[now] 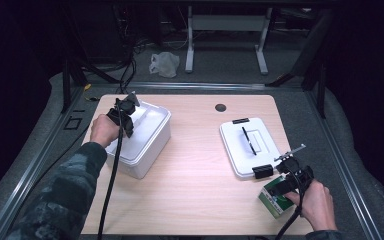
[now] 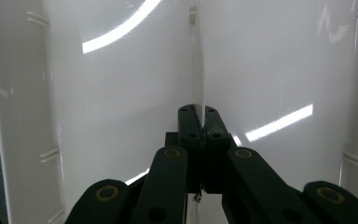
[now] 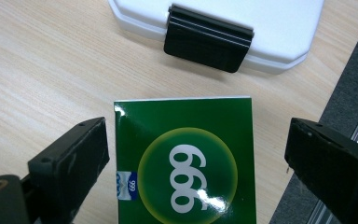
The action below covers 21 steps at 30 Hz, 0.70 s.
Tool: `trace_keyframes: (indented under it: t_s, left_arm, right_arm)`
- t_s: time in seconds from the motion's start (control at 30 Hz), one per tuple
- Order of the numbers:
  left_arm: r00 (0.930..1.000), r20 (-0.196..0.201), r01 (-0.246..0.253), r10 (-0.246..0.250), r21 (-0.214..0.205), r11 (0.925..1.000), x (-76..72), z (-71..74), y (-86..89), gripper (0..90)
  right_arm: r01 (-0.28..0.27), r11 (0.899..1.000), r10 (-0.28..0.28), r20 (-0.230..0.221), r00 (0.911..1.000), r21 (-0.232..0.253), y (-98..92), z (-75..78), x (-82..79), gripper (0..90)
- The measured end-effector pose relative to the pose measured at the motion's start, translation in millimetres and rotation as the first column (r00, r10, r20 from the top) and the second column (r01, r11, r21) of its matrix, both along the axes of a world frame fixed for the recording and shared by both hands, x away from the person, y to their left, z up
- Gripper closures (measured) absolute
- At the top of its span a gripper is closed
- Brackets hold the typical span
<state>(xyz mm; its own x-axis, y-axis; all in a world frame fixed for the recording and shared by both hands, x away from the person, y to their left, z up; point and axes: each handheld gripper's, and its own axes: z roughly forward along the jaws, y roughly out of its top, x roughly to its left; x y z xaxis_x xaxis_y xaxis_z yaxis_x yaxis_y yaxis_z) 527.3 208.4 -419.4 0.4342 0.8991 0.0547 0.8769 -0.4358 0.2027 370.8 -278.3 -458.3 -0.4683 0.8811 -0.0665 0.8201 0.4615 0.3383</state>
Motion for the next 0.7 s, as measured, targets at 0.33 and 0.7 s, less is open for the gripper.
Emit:
trace_keyframes:
  t_s: [0.33,0.7]
  left_arm:
    - [0.9855,0.012,0.169,-0.169,0.005,0.9855,-13.5,-0.2,-7.3,89.4]
    - [0.9254,0.005,0.379,-0.379,0.033,0.925,-32.3,0.1,-29.4,89.3]
  right_arm:
    - [0.003,1.0,-0.003,-0.005,1.0,0.002,-1.3,0.0,0.5,5.7]
    - [0.001,1.0,-0.001,0.0,1.0,0.003,0.0,-0.3,0.4,5.6]
